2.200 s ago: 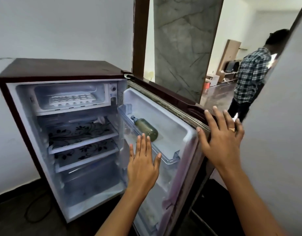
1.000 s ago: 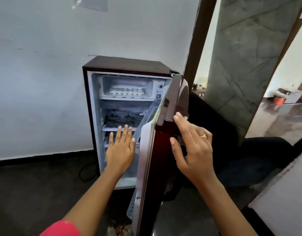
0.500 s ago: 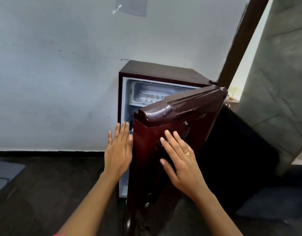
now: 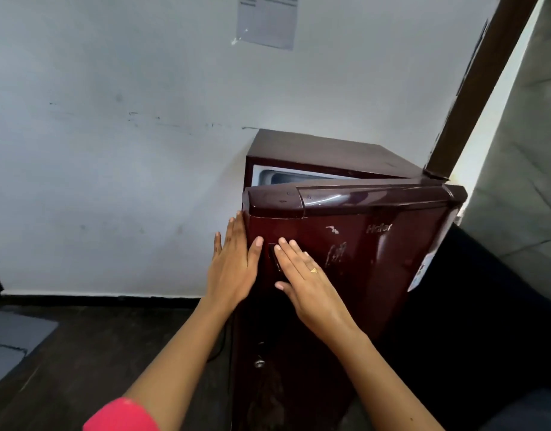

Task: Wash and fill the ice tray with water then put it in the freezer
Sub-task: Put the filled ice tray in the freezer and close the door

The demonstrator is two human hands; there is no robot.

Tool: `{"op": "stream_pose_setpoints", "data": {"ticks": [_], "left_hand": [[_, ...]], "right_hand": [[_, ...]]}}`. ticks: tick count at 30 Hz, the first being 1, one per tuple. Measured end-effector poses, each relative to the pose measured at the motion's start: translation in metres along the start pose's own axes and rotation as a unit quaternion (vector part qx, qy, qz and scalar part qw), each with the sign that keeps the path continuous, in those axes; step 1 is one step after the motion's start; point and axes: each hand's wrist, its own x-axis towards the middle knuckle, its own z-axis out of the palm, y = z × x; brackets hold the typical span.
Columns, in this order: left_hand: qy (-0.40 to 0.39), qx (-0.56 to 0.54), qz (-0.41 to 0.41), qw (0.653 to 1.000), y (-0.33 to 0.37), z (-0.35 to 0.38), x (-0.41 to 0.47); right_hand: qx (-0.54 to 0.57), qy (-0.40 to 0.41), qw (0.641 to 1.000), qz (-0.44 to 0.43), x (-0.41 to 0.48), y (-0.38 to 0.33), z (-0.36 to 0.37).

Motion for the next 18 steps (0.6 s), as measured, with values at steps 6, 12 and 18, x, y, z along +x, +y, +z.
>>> {"op": "stream_pose_setpoints", "data": {"ticks": [6, 12, 18], "left_hand": [[-0.032, -0.035, -0.023, 0.999, -0.023, 0.006, 0.047], [-0.063, -0.050, -0.036, 0.996, -0.044, 0.016, 0.089], [-0.076, -0.063, -0.057, 0.993, -0.057, 0.028, 0.121]], "right_hand": [[-0.056, 0.053, 0.997, -0.008, 0.047, 0.011, 0.027], [-0.076, 0.085, 0.993, -0.001, 0.087, 0.021, 0.049], [-0.084, 0.090, 0.992, 0.022, 0.118, 0.031, 0.067]]}}
